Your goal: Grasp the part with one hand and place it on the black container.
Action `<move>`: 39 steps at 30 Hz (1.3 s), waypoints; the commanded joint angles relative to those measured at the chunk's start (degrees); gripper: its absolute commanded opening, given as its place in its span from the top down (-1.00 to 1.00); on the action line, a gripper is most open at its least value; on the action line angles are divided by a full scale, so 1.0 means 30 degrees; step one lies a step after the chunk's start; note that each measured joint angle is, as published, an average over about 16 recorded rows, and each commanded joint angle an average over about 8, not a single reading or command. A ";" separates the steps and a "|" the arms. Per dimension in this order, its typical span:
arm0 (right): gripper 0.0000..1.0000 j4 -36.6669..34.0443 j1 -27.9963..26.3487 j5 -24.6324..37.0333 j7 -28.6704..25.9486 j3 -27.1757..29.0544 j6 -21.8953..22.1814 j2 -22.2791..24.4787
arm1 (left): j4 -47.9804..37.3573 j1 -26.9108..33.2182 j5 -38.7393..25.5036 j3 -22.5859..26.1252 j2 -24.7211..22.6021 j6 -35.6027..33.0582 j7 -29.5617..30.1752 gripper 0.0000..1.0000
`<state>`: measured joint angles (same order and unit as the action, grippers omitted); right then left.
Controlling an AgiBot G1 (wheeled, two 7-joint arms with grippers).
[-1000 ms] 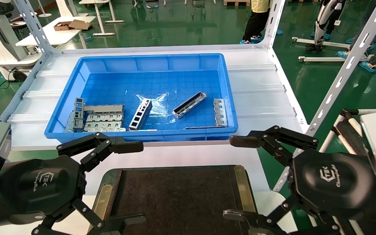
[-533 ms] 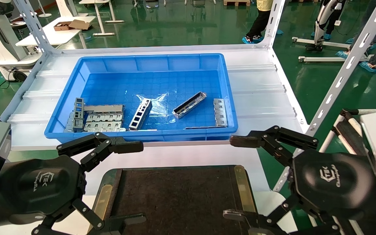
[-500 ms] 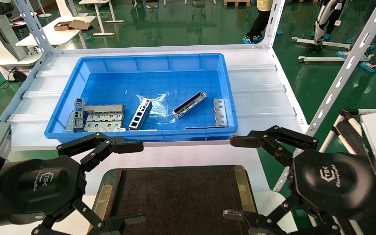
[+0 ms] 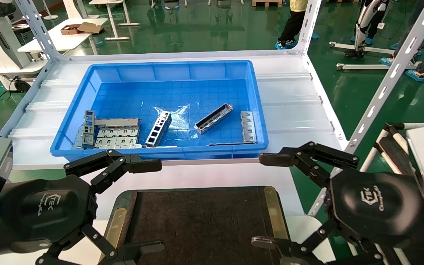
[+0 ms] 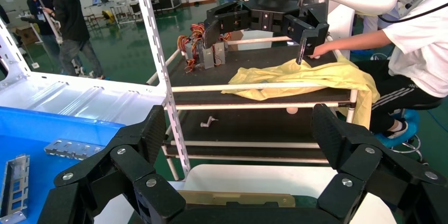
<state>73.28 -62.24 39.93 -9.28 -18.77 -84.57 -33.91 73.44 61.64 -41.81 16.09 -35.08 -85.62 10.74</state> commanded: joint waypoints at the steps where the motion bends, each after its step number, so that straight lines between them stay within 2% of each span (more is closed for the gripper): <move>1: -1.00 0.0000 0.0000 0.0000 0.0000 0.0000 0.0000 0.0000 | 0.0000 0.0000 0.0000 0.0000 0.0000 0.0000 0.0000 -1.00; 14: -1.00 -0.0005 -0.0002 0.0000 0.0002 -0.0001 -0.0002 -0.0001 | -0.0052 0.0005 0.0042 0.0012 -0.0058 0.0133 0.0134 -1.00; 21: -1.00 -0.0012 -0.0007 -0.0002 0.0006 -0.0006 -0.0006 -0.0002 | -0.0123 0.0292 -0.0526 0.0236 -0.0382 0.1042 0.0562 -1.00; 30: -1.00 -0.0014 -0.0010 -0.0005 0.0008 -0.0011 -0.0006 -0.0001 | 0.0449 0.2075 -0.3979 0.1415 -0.1884 0.4649 0.1877 -1.00; 39: -1.00 -0.0015 -0.0011 -0.0008 0.0011 -0.0016 -0.0005 0.0001 | -0.1770 0.5302 -0.8598 0.3730 -0.5135 0.7365 0.3346 -1.00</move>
<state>73.23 -62.27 39.90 -9.24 -18.82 -84.59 -33.91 67.17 77.45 -67.28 27.17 -50.85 -63.63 20.37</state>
